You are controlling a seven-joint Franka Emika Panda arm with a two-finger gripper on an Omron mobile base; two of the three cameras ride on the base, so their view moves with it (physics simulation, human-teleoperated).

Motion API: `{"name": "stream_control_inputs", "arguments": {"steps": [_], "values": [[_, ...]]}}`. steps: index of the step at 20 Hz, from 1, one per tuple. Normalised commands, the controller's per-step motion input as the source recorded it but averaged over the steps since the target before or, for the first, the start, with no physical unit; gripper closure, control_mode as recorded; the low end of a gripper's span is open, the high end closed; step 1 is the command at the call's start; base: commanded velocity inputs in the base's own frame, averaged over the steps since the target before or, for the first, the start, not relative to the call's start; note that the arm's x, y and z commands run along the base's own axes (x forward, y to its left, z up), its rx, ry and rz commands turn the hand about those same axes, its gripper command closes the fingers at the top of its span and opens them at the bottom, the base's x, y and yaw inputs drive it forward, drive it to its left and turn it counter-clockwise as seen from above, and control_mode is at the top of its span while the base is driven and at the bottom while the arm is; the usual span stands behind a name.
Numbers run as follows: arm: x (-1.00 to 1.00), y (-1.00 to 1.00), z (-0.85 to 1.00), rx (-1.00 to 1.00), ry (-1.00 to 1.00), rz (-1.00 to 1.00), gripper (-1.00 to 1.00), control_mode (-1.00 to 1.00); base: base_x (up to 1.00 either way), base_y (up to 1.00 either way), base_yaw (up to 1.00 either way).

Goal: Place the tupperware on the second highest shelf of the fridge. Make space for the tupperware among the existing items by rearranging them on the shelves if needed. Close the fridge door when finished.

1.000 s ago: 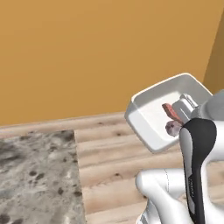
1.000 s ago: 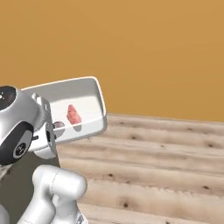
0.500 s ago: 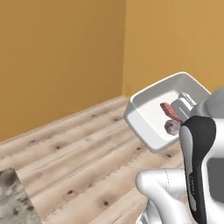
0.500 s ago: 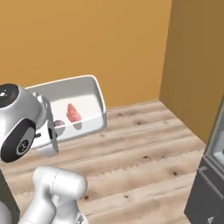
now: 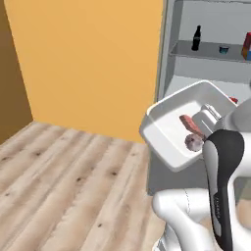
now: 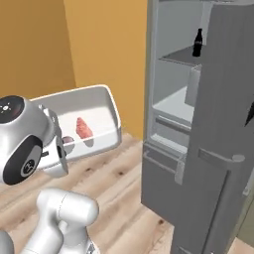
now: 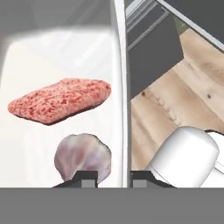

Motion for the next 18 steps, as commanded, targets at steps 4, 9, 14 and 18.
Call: {"name": "stream_control_inputs", "arguments": {"steps": [4,9,14,18], "values": [[0.00,0.00,0.00,0.00,0.00,0.00,1.00,1.00,0.38,0.43,-0.75],[0.00,0.00,0.00,0.00,0.00,0.00,1.00,1.00,0.78,0.58,-0.61],[0.00,0.00,0.00,0.00,0.00,0.00,1.00,1.00,0.82,0.12,-0.51],[0.00,0.00,0.00,0.00,0.00,0.00,1.00,1.00,0.56,-0.03,-0.34]]}}
